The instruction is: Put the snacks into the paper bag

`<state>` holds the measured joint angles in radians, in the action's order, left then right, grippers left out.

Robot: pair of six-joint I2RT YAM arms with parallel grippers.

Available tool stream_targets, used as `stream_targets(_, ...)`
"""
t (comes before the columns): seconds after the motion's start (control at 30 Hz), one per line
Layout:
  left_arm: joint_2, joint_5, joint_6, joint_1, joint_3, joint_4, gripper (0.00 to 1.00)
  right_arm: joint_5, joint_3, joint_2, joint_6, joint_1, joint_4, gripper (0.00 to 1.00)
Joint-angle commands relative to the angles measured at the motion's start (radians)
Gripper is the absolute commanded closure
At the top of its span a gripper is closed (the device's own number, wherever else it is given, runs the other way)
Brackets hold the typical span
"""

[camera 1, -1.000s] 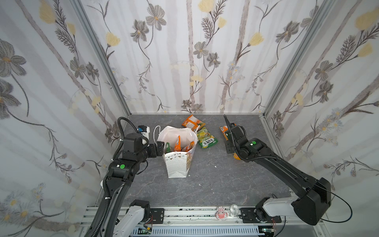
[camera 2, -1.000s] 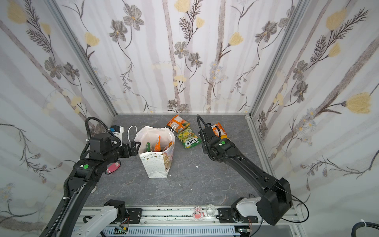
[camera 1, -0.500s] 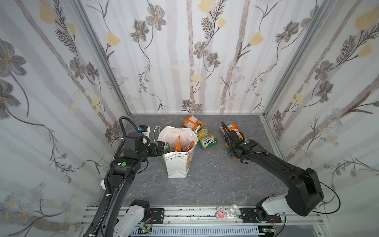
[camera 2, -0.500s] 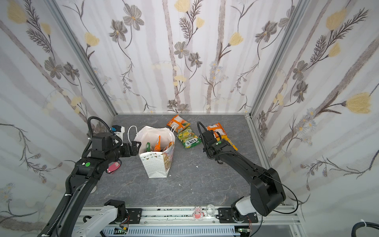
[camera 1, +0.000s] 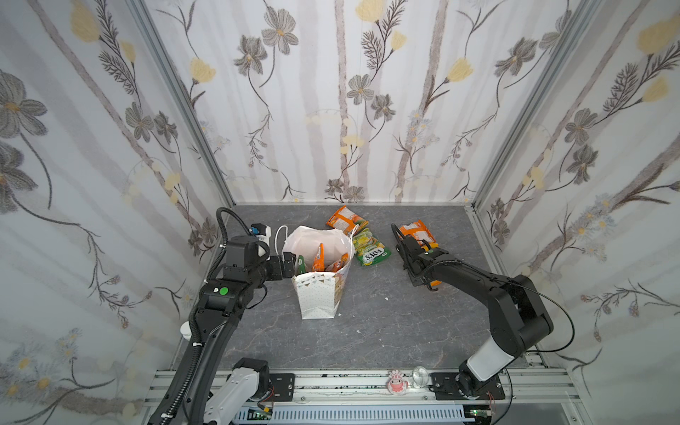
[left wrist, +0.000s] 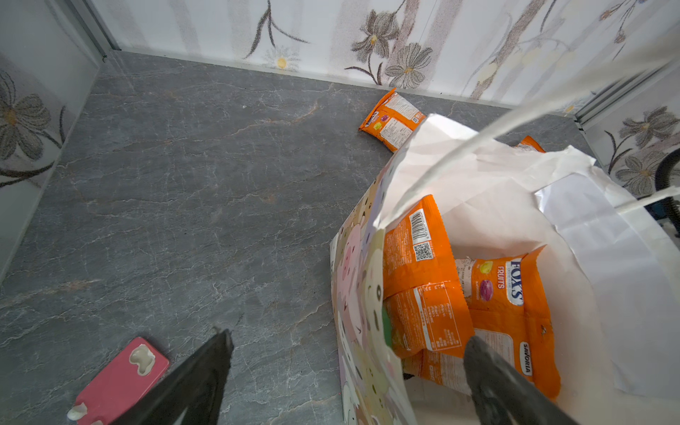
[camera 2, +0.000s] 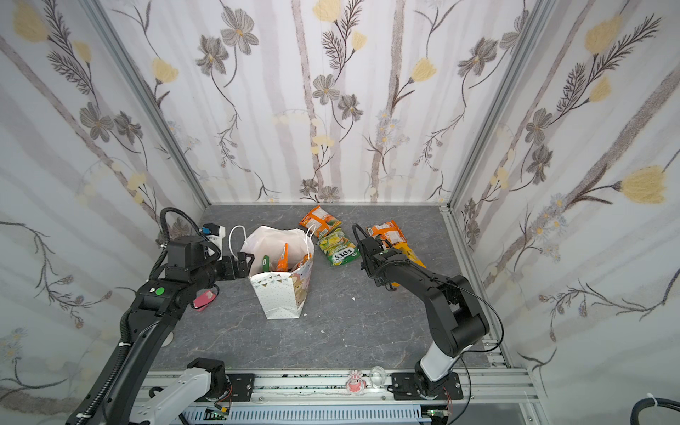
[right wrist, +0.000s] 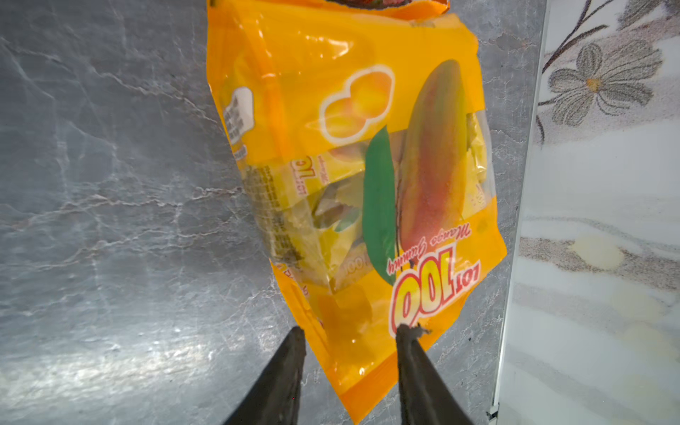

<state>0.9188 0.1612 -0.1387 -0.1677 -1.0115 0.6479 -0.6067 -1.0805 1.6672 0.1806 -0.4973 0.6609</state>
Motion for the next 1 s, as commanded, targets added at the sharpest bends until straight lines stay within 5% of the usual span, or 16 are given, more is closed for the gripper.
stream_targets(0.0, 0.008, 0.005, 0.007, 0.0, -0.016, -0.007, 0.02, -0.073, -0.005, 0.025, -0.024, 0.014, -0.021, 0.57)
stream_targets(0.5, 0.006, 0.024, 0.01, 0.001, -0.022, -0.008, 0.02, -0.06, 0.01, 0.054, -0.042, 0.047, -0.08, 0.58)
stream_targets(0.97, 0.012, 0.02, 0.01, 0.0, -0.022, -0.007, 0.01, 0.037, -0.043, 0.076, -0.036, 0.046, -0.117, 0.86)
